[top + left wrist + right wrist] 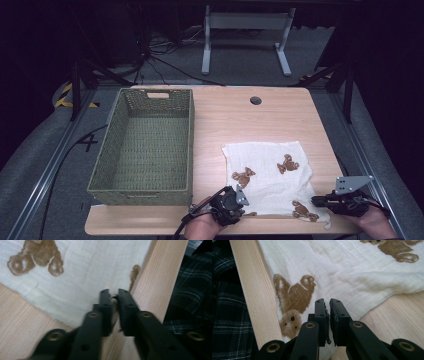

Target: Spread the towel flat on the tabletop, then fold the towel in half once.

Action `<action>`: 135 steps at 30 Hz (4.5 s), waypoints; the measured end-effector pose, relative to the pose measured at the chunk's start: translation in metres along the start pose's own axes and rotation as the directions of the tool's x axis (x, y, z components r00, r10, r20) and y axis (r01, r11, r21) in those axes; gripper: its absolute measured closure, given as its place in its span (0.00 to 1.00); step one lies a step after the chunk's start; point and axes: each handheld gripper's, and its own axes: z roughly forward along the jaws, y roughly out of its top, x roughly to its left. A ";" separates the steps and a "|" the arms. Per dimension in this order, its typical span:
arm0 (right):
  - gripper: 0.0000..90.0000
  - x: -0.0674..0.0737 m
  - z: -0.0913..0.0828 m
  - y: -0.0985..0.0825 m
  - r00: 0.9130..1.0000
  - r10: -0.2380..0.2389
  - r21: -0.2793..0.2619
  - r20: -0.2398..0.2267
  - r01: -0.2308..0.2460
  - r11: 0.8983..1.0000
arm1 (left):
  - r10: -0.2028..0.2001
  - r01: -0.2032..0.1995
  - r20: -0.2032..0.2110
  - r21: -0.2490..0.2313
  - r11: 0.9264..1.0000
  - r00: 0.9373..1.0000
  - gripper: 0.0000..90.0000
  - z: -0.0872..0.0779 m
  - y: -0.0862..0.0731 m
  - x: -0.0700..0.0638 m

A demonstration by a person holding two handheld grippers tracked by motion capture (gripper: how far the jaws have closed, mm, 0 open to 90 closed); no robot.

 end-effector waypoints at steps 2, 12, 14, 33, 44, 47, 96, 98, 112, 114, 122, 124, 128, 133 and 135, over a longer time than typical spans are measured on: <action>0.94 -0.001 0.000 0.000 1.000 0.000 -0.002 0.002 0.000 1.000 | -0.004 0.004 0.011 0.007 1.000 1.000 0.98 0.000 0.000 0.001; 0.94 0.000 0.000 0.000 1.000 -0.002 -0.001 0.004 0.002 1.000 | 0.024 -0.024 0.015 -0.018 1.000 1.000 0.76 0.000 -0.002 -0.004; 0.94 0.000 0.000 0.001 1.000 -0.003 -0.001 0.005 0.003 1.000 | 0.027 -0.027 0.008 -0.009 1.000 1.000 0.80 0.004 -0.002 -0.004; 0.95 -0.003 0.000 0.004 1.000 -0.005 -0.006 0.024 0.005 1.000 | -0.142 0.138 -0.025 -0.109 0.984 0.990 0.92 0.017 0.051 0.065; 0.95 -0.004 0.001 0.006 1.000 -0.011 -0.007 0.022 0.012 1.000 | -0.111 0.110 0.000 -0.117 0.987 0.994 0.76 0.005 0.035 0.043; 0.95 -0.003 0.000 0.006 1.000 -0.010 -0.010 0.020 0.010 1.000 | -0.097 0.091 -0.060 -0.098 0.991 0.993 0.70 0.011 0.027 0.040; 0.87 -0.054 0.009 0.039 0.982 0.092 -0.085 0.164 -0.079 0.993 | -0.243 0.222 -0.159 -0.139 0.965 0.957 0.76 0.009 0.046 0.073; 0.86 -0.061 0.011 0.044 0.981 0.096 -0.087 0.166 -0.083 0.993 | -0.255 0.232 -0.189 -0.137 0.963 0.948 0.74 0.011 0.050 0.081; 0.78 -0.111 0.033 0.080 0.971 0.122 -0.103 0.205 -0.103 0.989 | -0.382 0.341 -0.284 -0.186 0.922 0.879 0.64 0.026 0.048 0.138; 0.78 -0.119 0.037 0.083 0.965 0.136 -0.109 0.226 -0.114 0.988 | -0.415 0.367 -0.299 -0.204 0.908 0.860 0.63 0.028 0.045 0.146; 0.76 -0.144 0.048 0.085 0.947 0.172 -0.088 0.272 -0.154 0.984 | -0.433 0.391 -0.352 -0.186 0.901 0.830 0.59 0.032 0.054 0.161; 0.74 -0.150 0.052 0.083 0.942 0.189 -0.079 0.276 -0.173 0.982 | -0.434 0.389 -0.348 -0.195 0.901 0.831 0.58 0.031 0.055 0.162; 0.74 -0.155 0.056 0.079 0.943 0.210 -0.076 0.258 -0.197 0.978 | -0.424 0.384 -0.360 -0.181 0.906 0.831 0.58 0.032 0.058 0.162; 0.77 -0.157 0.061 0.077 0.944 0.215 -0.057 0.250 -0.207 0.977 | -0.420 0.383 -0.347 -0.173 0.907 0.839 0.65 0.036 0.057 0.164; 0.84 -0.158 0.060 0.076 0.943 0.223 -0.065 0.246 -0.214 0.975 | -0.412 0.374 -0.316 -0.174 0.911 0.855 0.72 0.036 0.057 0.163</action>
